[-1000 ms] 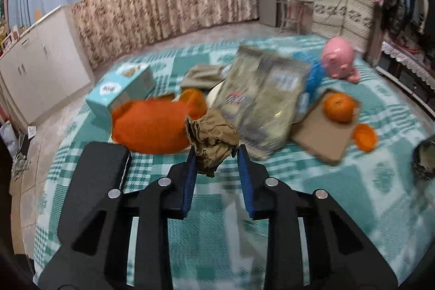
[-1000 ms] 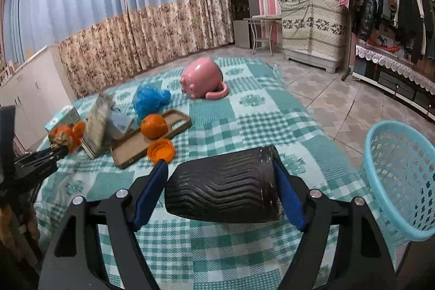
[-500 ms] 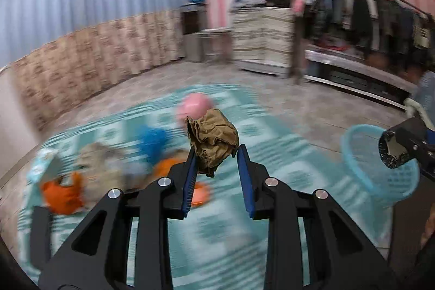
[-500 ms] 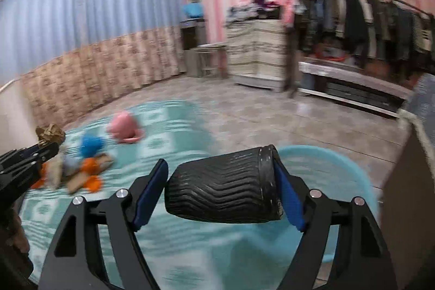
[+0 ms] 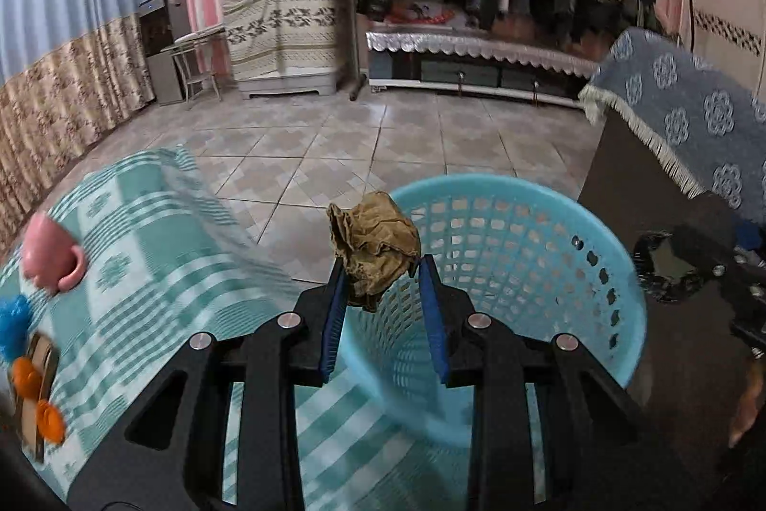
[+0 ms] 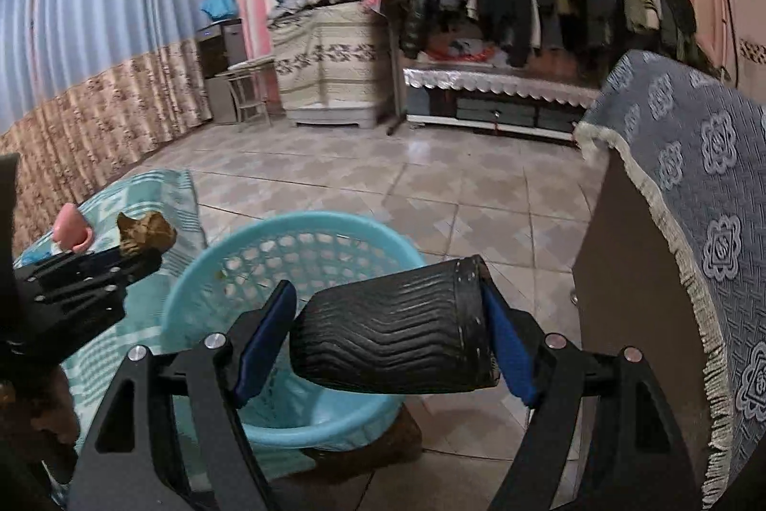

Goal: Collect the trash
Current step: 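Carry the cylinder and brown paper to the blue basket and release both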

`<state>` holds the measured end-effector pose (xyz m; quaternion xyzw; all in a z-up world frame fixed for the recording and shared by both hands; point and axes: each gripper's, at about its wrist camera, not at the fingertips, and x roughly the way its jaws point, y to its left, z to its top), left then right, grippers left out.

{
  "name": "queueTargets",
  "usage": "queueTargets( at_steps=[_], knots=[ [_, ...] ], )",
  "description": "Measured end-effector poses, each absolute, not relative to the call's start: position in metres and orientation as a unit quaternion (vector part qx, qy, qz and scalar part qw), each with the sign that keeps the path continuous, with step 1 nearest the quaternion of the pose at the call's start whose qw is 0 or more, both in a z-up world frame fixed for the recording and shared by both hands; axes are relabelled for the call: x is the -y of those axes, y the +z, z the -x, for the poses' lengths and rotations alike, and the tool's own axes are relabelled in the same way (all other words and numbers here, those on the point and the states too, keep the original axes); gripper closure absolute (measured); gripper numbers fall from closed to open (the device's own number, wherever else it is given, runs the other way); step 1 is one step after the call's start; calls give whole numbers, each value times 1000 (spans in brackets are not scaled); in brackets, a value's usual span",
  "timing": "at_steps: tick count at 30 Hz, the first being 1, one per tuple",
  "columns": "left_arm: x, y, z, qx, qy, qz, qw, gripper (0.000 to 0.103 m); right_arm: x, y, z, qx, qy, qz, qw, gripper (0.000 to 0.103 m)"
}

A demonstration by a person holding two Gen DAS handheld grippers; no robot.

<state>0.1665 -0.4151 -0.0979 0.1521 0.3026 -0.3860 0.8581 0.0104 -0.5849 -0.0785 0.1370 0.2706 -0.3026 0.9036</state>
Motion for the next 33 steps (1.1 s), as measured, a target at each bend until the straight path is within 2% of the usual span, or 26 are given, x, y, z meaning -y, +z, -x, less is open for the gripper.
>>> queueTargets(
  at_steps=[4, 7, 9, 11, 15, 18, 33],
  knots=[
    [431, -103, -166, -305, -398, -166, 849, 71, 595, -86, -18, -276, -306, -139, 900, 27],
    [437, -103, -164, -303, -396, -171, 850, 62, 596, -91, -18, -278, -306, -144, 899, 27],
    [434, -100, -168, -297, -387, -173, 855, 37, 594, -93, -21, -281, -305, -144, 899, 27],
    [427, -96, -173, -290, -376, -163, 865, 25, 588, -96, -22, -283, -303, -143, 899, 27],
    [411, -87, -185, -285, -348, -146, 881, 14, 580, -102, -30, -289, -296, -139, 900, 27],
    [395, -82, -194, -279, -324, -137, 894, 11, 575, -106, -40, -291, -286, -136, 903, 28],
    [322, -67, -207, -272, -265, -103, 919, 11, 572, -121, -99, -322, -275, -129, 897, 27]
  ],
)
